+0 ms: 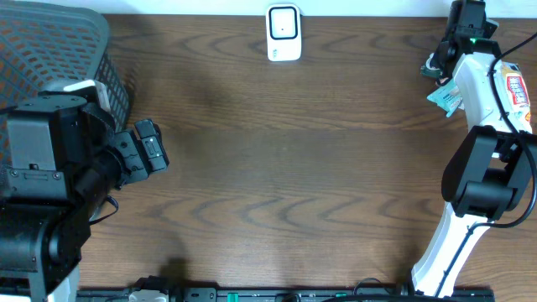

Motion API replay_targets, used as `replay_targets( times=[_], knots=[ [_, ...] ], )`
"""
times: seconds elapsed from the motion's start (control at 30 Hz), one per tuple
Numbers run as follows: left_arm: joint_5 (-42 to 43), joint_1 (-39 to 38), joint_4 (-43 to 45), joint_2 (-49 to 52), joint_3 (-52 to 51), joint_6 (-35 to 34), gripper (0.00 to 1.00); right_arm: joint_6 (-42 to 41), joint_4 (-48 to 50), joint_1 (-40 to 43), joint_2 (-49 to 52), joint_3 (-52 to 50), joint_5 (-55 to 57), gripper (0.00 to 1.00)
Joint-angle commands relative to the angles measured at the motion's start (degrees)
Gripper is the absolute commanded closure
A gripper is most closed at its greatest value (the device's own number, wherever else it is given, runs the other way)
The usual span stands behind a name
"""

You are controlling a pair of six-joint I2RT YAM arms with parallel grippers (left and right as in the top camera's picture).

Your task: Scan the item barcode

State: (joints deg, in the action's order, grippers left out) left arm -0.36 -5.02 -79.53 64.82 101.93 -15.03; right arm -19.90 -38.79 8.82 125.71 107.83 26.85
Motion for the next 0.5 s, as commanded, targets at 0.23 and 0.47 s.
replay_targets(
  times=[0.23, 0.47],
  knots=[
    [-0.3, 0.1, -0.2, -0.1, 0.4, 0.1, 0.02, 2.8, -8.3, -1.2, -12.2, 0.1, -12.8, 0.01],
    [-0.3, 0.1, -0.2, -0.1, 0.4, 0.1, 0.02, 2.8, -14.0, -1.7, -26.2, -5.1, -27.9, 0.01]
  ],
)
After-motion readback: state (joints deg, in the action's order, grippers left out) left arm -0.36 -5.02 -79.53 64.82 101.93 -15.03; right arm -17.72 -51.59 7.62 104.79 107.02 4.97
